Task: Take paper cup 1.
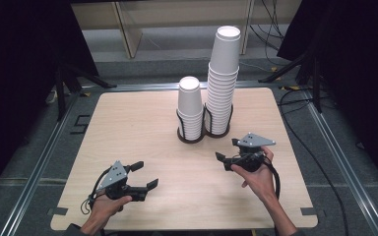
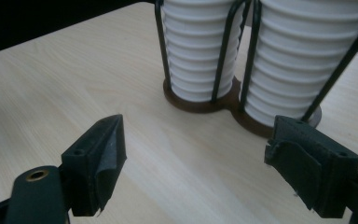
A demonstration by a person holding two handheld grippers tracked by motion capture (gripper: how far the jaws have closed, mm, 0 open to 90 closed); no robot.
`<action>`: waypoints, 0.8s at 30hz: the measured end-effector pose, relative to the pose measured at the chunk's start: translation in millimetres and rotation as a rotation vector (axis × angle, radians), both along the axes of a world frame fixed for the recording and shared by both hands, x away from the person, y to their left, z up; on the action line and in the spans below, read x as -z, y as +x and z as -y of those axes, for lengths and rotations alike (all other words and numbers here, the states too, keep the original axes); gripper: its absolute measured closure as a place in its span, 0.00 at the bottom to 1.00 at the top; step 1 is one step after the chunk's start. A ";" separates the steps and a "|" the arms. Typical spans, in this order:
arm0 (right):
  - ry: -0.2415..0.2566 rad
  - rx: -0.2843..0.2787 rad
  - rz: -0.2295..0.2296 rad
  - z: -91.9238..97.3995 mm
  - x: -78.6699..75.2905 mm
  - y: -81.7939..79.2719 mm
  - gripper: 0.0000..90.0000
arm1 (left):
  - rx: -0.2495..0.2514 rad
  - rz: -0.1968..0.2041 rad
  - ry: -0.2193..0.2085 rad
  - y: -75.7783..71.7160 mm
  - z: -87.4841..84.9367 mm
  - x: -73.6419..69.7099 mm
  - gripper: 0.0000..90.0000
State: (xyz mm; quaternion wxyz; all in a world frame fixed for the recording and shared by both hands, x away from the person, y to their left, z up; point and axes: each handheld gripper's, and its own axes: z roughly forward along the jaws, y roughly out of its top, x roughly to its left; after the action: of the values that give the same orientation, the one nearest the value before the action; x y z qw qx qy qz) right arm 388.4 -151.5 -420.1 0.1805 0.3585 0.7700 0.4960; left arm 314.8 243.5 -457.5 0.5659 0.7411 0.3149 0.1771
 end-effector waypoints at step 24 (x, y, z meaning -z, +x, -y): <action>0.040 -0.030 0.018 -37.5 -34.0 39.6 0.21 | -0.011 -0.012 0.014 -0.8 -1.2 -1.0 0.16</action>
State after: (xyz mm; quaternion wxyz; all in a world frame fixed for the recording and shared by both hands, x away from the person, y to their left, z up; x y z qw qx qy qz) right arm 428.0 -114.0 -386.1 0.1727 0.3461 0.7635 0.5172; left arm 314.0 244.7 -456.5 0.5580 0.7443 0.3210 0.1779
